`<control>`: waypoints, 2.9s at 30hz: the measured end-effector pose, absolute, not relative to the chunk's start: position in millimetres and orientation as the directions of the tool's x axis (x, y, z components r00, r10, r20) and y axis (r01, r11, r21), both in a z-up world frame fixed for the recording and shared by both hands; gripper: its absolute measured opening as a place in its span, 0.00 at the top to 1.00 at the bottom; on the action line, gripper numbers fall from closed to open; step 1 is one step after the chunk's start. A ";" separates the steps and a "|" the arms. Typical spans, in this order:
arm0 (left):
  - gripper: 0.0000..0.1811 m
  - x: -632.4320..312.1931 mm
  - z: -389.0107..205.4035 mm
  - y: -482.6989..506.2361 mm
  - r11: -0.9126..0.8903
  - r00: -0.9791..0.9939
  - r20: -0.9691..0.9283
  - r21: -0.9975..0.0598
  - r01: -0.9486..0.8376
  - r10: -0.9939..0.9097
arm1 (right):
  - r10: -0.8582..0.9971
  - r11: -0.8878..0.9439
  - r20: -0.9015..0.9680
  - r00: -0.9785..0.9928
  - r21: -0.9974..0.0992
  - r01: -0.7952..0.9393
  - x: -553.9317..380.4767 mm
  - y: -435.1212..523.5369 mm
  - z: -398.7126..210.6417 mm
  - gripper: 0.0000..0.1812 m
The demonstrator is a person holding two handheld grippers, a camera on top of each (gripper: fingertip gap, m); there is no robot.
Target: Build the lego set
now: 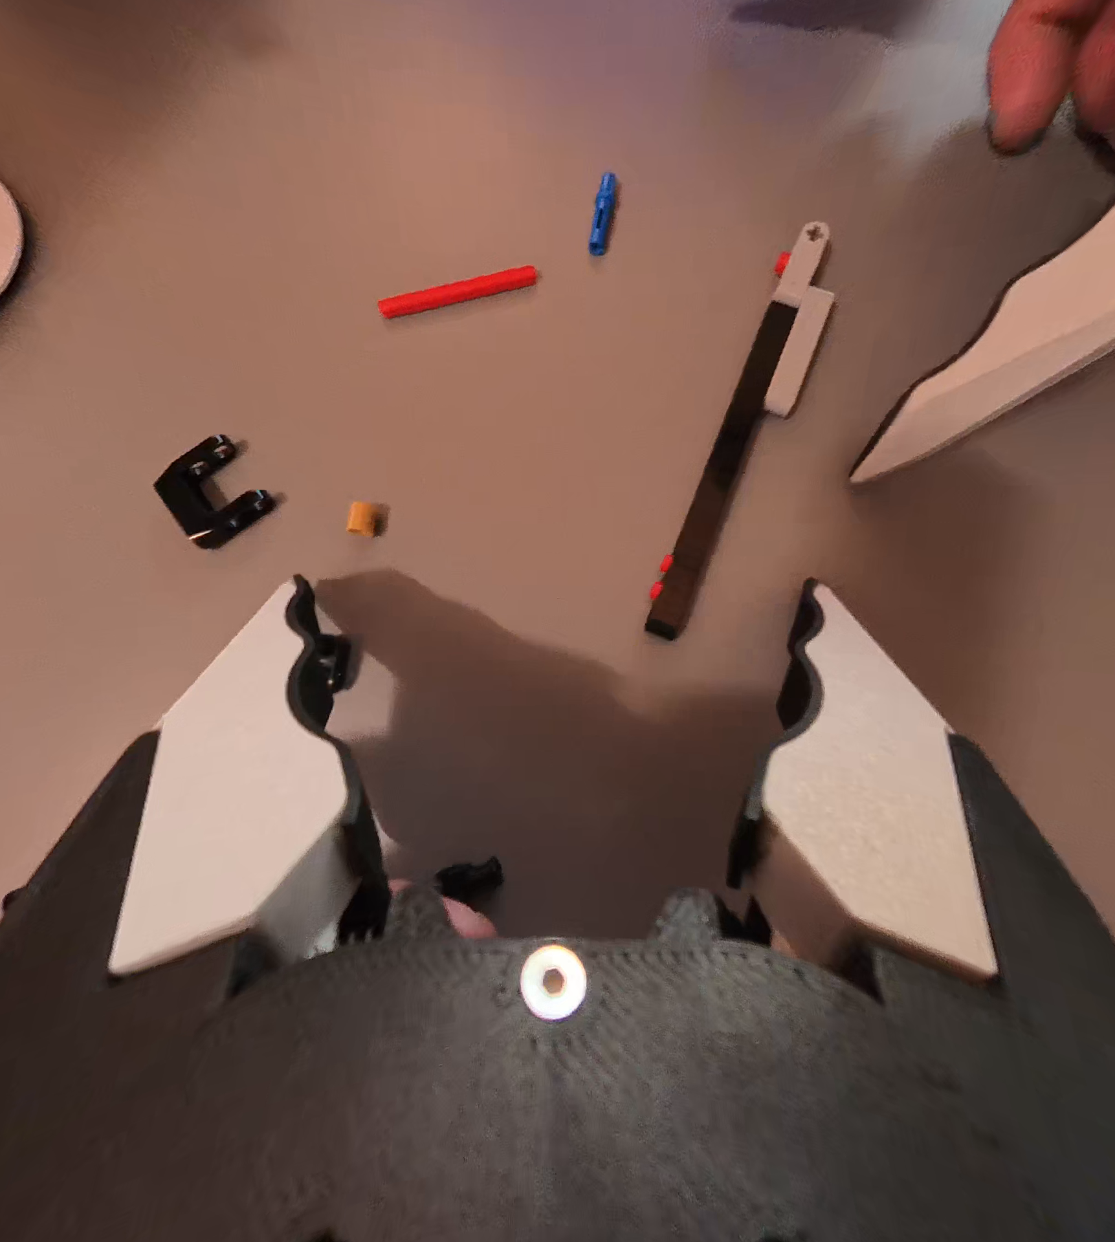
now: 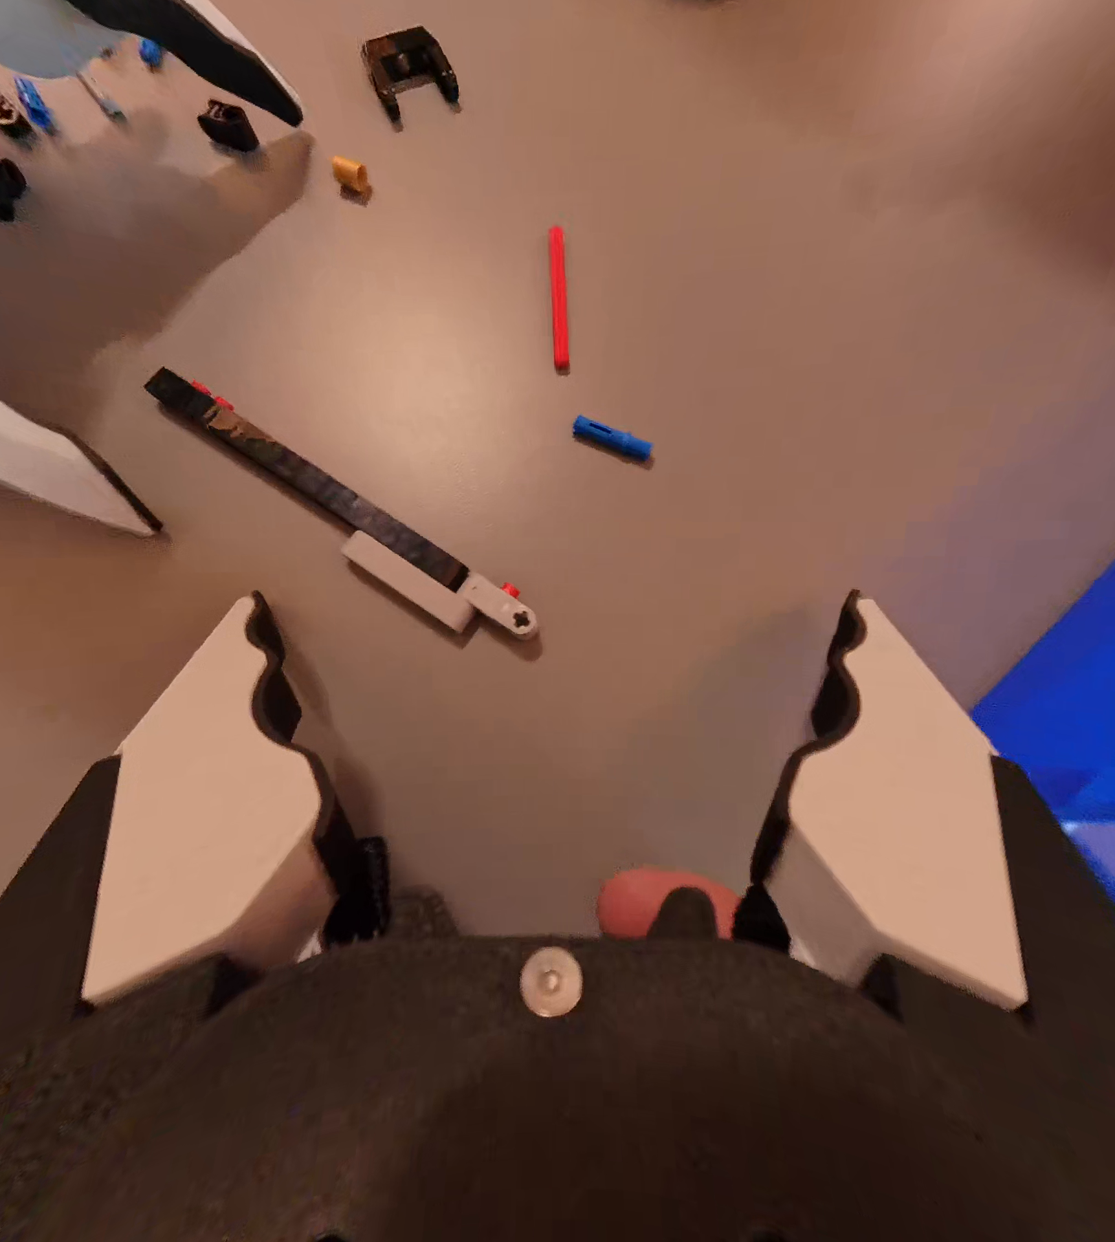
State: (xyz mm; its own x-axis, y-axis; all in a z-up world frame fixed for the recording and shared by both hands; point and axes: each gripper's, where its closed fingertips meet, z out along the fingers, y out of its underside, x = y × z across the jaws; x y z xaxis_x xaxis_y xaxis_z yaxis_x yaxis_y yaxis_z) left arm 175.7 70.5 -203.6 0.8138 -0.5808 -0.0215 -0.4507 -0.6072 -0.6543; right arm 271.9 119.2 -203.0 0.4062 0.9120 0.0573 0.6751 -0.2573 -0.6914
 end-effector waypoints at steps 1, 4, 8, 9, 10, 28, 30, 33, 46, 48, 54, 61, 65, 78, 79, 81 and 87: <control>0.25 174.9 -204.0 70.8 -0.612 0.817 -0.018 -0.652 -0.447 -0.577 | 0.912 -0.258 0.054 0.406 -0.695 0.671 271.2 118.6 -202.8 0.16; 0.23 177.3 -204.7 71.1 -0.615 0.812 -0.012 -0.647 -0.451 -0.583 | 0.914 -0.304 -0.002 0.406 -0.666 0.681 268.9 114.0 -208.3 0.15; 0.24 177.4 -204.3 72.5 -0.613 0.811 -0.012 -0.648 -0.452 -0.586 | 0.926 -0.289 -0.005 0.377 -0.650 0.703 265.8 111.2 -209.3 0.14; 0.27 172.9 -202.7 78.9 -0.612 0.835 -0.033 -0.663 -0.430 -0.549 | 0.929 -0.287 -0.004 0.371 -0.643 0.711 266.1 111.4 -209.4 0.14; 0.33 169.7 -200.5 82.4 -0.616 0.849 -0.040 -0.671 -0.413 -0.527 | 0.932 -0.281 -0.002 0.364 -0.640 0.715 265.8 111.6 -209.3 0.15; 0.33 159.9 -201.4 85.5 -0.647 0.876 -0.020 -0.666 -0.371 -0.482 | 0.891 -0.306 0.025 0.453 -0.704 0.641 261.8 123.7 -201.3 0.30; 0.30 162.4 -203.3 82.4 -0.645 0.868 -0.012 -0.663 -0.379 -0.497 | 0.888 -0.318 0.019 0.459 -0.697 0.643 262.0 123.1 -203.4 0.25; 0.36 166.4 -202.0 81.0 -0.639 0.860 -0.017 -0.661 -0.393 -0.511 | 0.915 -0.303 -0.007 0.403 -0.673 0.675 256.2 111.1 -208.9 0.14; 0.30 165.4 -199.7 79.4 -0.630 0.855 -0.050 -0.655 -0.418 -0.516 | 0.915 -0.172 0.135 0.381 -0.723 0.669 241.0 107.6 -178.9 0.28; 0.19 169.6 -198.1 77.0 -0.636 0.858 -0.019 -0.663 -0.395 -0.513 | 0.955 -0.138 0.065 0.290 -0.766 0.628 229.2 85.5 -157.8 0.14; 0.18 172.8 -203.2 83.5 -0.650 0.867 -0.042 -0.643 -0.404 -0.497 | 0.983 -0.018 0.091 0.159 -0.816 0.577 187.3 47.6 -129.5 0.16; 0.23 182.0 -206.3 85.2 -0.681 0.873 -0.012 -0.621 -0.388 -0.487 | 0.947 0.228 0.320 0.025 -0.725 0.650 150.3 33.4 -167.2 0.15; 0.24 188.1 -206.1 80.3 -0.671 0.863 -0.009 -0.624 -0.399 -0.505 | 0.945 0.298 0.315 -0.086 -0.722 0.624 137.8 17.1 -174.4 0.14; 0.13 162.6 -207.1 72.0 -0.688 0.904 -0.053 -0.630 -0.361 -0.425 | 0.946 0.321 0.277 -0.170 -0.710 0.626 119.8 -2.5 -182.9 0.20; 0.13 163.9 -208.0 72.0 -0.686 0.895 -0.041 -0.627 -0.369 -0.444 | 0.946 0.320 0.277 -0.169 -0.710 0.628 119.1 -2.9 -182.9 0.19; 0.13 162.0 -206.3 73.3 -0.682 0.892 -0.062 -0.621 -0.386 -0.448 | 0.948 0.312 0.274 -0.161 -0.708 0.634 118.5 -1.0 -183.2 0.18; 0.13 162.3 -210.7 70.4 -0.680 0.857 -0.012 -0.602 -0.417 -0.515 | 0.945 0.321 0.280 -0.167 -0.712 0.625 111.0 -5.8 -182.4 0.19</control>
